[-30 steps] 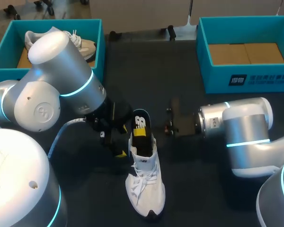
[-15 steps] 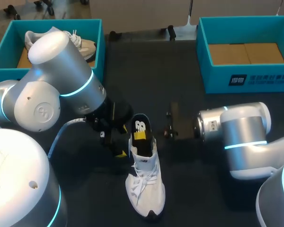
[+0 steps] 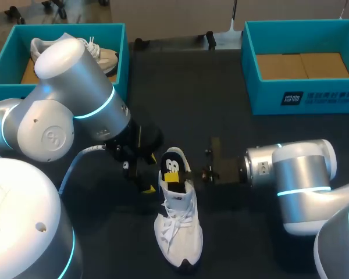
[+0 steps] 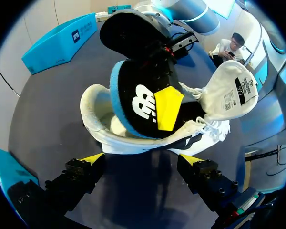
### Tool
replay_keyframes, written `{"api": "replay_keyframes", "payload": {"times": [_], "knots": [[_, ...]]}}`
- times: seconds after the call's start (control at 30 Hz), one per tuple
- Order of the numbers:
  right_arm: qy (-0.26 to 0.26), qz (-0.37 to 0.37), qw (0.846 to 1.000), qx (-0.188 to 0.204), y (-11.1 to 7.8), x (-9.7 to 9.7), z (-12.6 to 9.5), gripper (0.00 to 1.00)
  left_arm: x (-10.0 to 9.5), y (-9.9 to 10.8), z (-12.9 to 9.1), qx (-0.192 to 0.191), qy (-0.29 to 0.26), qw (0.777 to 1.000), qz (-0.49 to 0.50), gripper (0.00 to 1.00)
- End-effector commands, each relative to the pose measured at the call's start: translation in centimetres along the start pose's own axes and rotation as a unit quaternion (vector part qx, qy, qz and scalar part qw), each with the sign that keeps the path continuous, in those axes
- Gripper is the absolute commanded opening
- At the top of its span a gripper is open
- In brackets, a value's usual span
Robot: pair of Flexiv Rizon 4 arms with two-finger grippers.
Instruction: Take the shoe out of the shoebox, open the shoe tongue, remove and reinsert the insole, then place the shoe into the shoebox
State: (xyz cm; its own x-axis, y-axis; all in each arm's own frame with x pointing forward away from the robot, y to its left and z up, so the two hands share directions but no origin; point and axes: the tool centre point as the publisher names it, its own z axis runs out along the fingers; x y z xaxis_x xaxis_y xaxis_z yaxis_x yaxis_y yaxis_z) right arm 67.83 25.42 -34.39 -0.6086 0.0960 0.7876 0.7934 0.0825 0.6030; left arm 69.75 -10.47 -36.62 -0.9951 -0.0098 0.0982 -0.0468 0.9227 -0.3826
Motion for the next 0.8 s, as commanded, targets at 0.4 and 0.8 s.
{"api": "replay_keyframes", "payload": {"times": [0.4,0.8], "knots": [[-0.013,-0.032,0.999,-0.001,2.2,0.6,-0.4,0.43,0.0,0.0,0.0,0.000,0.000,1.000,0.000,1.00],[-0.006,-0.004,1.000,-0.007,3.0,-1.5,-0.3,0.00,0.0,0.0,0.0,0.000,0.000,1.000,0.000,1.00]]}}
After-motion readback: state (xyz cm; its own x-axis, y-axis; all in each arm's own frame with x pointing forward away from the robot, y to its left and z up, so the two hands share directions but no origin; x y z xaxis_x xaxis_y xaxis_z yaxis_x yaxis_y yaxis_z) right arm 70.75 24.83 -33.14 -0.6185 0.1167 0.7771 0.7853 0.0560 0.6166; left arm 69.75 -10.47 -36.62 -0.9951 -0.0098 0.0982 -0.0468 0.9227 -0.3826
